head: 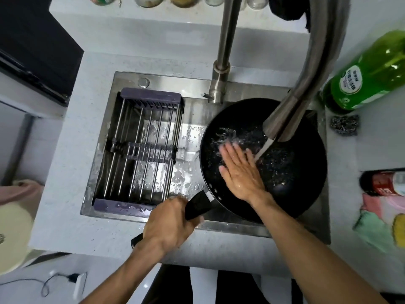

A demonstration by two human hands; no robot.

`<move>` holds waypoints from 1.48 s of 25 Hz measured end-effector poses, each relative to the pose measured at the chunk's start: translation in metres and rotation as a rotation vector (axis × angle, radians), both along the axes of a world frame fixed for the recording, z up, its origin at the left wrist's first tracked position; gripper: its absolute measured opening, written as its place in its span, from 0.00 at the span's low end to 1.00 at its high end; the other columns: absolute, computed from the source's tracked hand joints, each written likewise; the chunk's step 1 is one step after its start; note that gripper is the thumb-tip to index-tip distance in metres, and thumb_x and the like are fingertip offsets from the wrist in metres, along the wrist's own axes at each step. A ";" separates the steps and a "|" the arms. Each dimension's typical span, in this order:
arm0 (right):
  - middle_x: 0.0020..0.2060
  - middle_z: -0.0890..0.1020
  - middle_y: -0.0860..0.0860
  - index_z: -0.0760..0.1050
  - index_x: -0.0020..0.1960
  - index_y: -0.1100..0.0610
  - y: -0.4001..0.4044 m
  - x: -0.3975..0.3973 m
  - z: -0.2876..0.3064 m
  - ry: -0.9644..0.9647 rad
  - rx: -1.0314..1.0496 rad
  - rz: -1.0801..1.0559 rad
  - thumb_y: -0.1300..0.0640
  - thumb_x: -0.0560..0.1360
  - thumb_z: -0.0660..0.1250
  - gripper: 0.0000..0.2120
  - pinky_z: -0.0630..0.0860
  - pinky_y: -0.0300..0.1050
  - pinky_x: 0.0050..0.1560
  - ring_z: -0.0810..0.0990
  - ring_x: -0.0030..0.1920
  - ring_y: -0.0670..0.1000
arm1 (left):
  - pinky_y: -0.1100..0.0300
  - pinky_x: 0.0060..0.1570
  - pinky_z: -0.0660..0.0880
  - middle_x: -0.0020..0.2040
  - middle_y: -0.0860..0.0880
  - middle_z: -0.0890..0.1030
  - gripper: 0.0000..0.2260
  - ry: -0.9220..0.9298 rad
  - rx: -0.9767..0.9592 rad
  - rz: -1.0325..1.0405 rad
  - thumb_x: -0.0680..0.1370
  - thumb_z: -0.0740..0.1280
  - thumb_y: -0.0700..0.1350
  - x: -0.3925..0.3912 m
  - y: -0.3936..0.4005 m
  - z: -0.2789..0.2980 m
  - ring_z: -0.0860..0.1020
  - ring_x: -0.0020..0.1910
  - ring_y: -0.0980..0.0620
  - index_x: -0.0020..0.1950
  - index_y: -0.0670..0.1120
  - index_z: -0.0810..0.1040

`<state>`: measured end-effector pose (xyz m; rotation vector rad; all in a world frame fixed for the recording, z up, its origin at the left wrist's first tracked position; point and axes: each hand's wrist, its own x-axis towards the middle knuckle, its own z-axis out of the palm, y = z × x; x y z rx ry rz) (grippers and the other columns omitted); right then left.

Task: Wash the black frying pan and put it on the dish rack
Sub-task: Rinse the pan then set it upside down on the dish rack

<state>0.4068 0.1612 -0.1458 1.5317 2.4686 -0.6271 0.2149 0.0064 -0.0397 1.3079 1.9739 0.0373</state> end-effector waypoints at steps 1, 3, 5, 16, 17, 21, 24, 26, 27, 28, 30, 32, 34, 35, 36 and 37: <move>0.81 0.42 0.53 0.40 0.82 0.50 0.005 -0.004 0.000 -0.009 0.011 -0.092 0.38 0.82 0.41 0.32 0.41 0.61 0.79 0.41 0.81 0.56 | 0.58 0.38 0.80 0.37 0.55 0.82 0.18 0.021 0.017 0.004 0.70 0.68 0.66 -0.002 -0.001 0.000 0.81 0.35 0.57 0.52 0.56 0.79; 0.81 0.50 0.58 0.43 0.82 0.53 0.014 -0.011 0.005 -0.032 -0.002 -0.423 0.37 0.81 0.41 0.34 0.42 0.62 0.79 0.47 0.80 0.61 | 0.58 0.36 0.79 0.35 0.55 0.82 0.17 0.062 0.032 0.002 0.70 0.68 0.66 -0.007 -0.002 0.001 0.81 0.34 0.57 0.51 0.56 0.79; 0.81 0.43 0.56 0.38 0.81 0.53 0.002 -0.018 0.002 0.029 0.030 -0.197 0.38 0.82 0.40 0.33 0.35 0.57 0.78 0.42 0.81 0.59 | 0.56 0.35 0.79 0.32 0.53 0.80 0.17 0.086 0.018 -0.013 0.70 0.68 0.66 -0.009 -0.002 0.005 0.80 0.31 0.55 0.47 0.54 0.78; 0.80 0.37 0.52 0.35 0.80 0.53 0.034 -0.041 0.014 0.274 0.017 -0.288 0.46 0.85 0.50 0.33 0.31 0.45 0.75 0.34 0.78 0.48 | 0.61 0.37 0.77 0.33 0.56 0.80 0.24 0.114 0.067 -0.055 0.70 0.59 0.74 -0.007 0.000 0.026 0.80 0.35 0.57 0.49 0.56 0.78; 0.81 0.40 0.53 0.37 0.81 0.55 0.037 -0.046 0.019 0.262 0.016 -0.472 0.47 0.85 0.51 0.32 0.33 0.45 0.75 0.38 0.79 0.50 | 0.61 0.37 0.77 0.33 0.55 0.80 0.25 0.123 0.064 -0.061 0.70 0.59 0.74 -0.005 0.000 0.028 0.80 0.35 0.56 0.49 0.55 0.78; 0.78 0.31 0.49 0.33 0.80 0.52 -0.007 -0.083 0.036 0.447 -0.338 -0.218 0.47 0.86 0.46 0.30 0.34 0.50 0.78 0.31 0.78 0.49 | 0.68 0.29 0.71 0.31 0.55 0.79 0.27 0.067 0.056 -0.071 0.68 0.56 0.76 -0.002 0.004 0.027 0.77 0.30 0.59 0.45 0.54 0.76; 0.76 0.30 0.42 0.34 0.80 0.47 -0.016 -0.017 0.047 0.138 -0.693 0.224 0.44 0.86 0.45 0.29 0.35 0.50 0.79 0.31 0.77 0.45 | 0.70 0.22 0.63 0.27 0.54 0.77 0.25 0.037 0.002 -0.012 0.68 0.59 0.74 -0.012 0.009 0.027 0.75 0.24 0.61 0.40 0.52 0.74; 0.76 0.31 0.40 0.37 0.81 0.47 -0.026 0.016 0.052 -0.123 -0.744 0.228 0.43 0.85 0.45 0.29 0.37 0.52 0.79 0.31 0.78 0.47 | 0.69 0.24 0.65 0.28 0.54 0.77 0.23 0.076 0.008 -0.025 0.70 0.62 0.72 -0.014 0.011 0.024 0.76 0.25 0.60 0.43 0.53 0.76; 0.76 0.33 0.39 0.39 0.81 0.46 -0.034 0.015 0.053 -0.048 -0.789 0.192 0.43 0.85 0.46 0.28 0.37 0.51 0.79 0.32 0.78 0.46 | 0.68 0.25 0.67 0.29 0.54 0.78 0.22 0.091 0.006 -0.044 0.70 0.62 0.72 -0.013 0.012 0.024 0.76 0.27 0.60 0.46 0.54 0.77; 0.76 0.34 0.37 0.40 0.81 0.44 -0.038 0.001 0.054 0.172 -0.823 0.146 0.43 0.85 0.46 0.27 0.36 0.49 0.79 0.33 0.78 0.45 | 0.67 0.26 0.68 0.29 0.53 0.78 0.23 0.090 0.001 -0.059 0.71 0.62 0.72 -0.011 0.012 0.022 0.77 0.27 0.59 0.47 0.54 0.78; 0.77 0.35 0.38 0.39 0.80 0.42 -0.027 -0.029 0.048 0.441 -0.681 0.124 0.43 0.85 0.49 0.28 0.36 0.48 0.78 0.34 0.78 0.44 | 0.67 0.26 0.68 0.29 0.53 0.78 0.24 0.089 -0.002 -0.091 0.70 0.61 0.73 -0.007 0.010 0.020 0.77 0.27 0.58 0.44 0.53 0.76; 0.80 0.38 0.47 0.35 0.79 0.42 0.018 -0.028 0.025 0.291 -0.329 0.085 0.41 0.84 0.51 0.32 0.40 0.56 0.78 0.38 0.80 0.51 | 0.67 0.26 0.66 0.27 0.53 0.76 0.25 0.065 0.011 -0.113 0.69 0.59 0.74 -0.010 0.008 0.025 0.74 0.26 0.58 0.40 0.52 0.74; 0.81 0.49 0.58 0.30 0.78 0.42 0.047 -0.014 0.010 0.072 -0.041 -0.204 0.39 0.82 0.50 0.34 0.53 0.64 0.78 0.53 0.80 0.62 | 0.68 0.25 0.66 0.26 0.53 0.74 0.27 0.051 0.019 -0.128 0.67 0.57 0.77 -0.010 0.009 0.030 0.73 0.25 0.59 0.38 0.53 0.72; 0.80 0.49 0.59 0.30 0.78 0.44 0.045 -0.014 0.009 0.074 0.018 -0.242 0.38 0.82 0.48 0.34 0.55 0.65 0.77 0.55 0.79 0.64 | 0.68 0.25 0.65 0.26 0.53 0.74 0.28 0.055 0.031 -0.133 0.66 0.56 0.77 -0.011 0.010 0.031 0.73 0.25 0.59 0.37 0.53 0.72; 0.80 0.44 0.57 0.31 0.79 0.45 0.040 -0.018 0.006 0.091 0.032 -0.139 0.38 0.81 0.47 0.34 0.53 0.64 0.77 0.52 0.80 0.63 | 0.68 0.25 0.65 0.25 0.53 0.74 0.28 0.056 0.044 -0.135 0.65 0.56 0.77 -0.012 0.010 0.032 0.74 0.25 0.59 0.37 0.53 0.72; 0.80 0.40 0.54 0.33 0.80 0.46 0.034 -0.022 0.004 0.146 0.050 0.010 0.39 0.82 0.47 0.34 0.50 0.62 0.79 0.46 0.81 0.60 | 0.68 0.25 0.65 0.26 0.53 0.74 0.28 0.056 0.050 -0.132 0.64 0.55 0.78 -0.013 0.010 0.031 0.74 0.25 0.60 0.37 0.53 0.72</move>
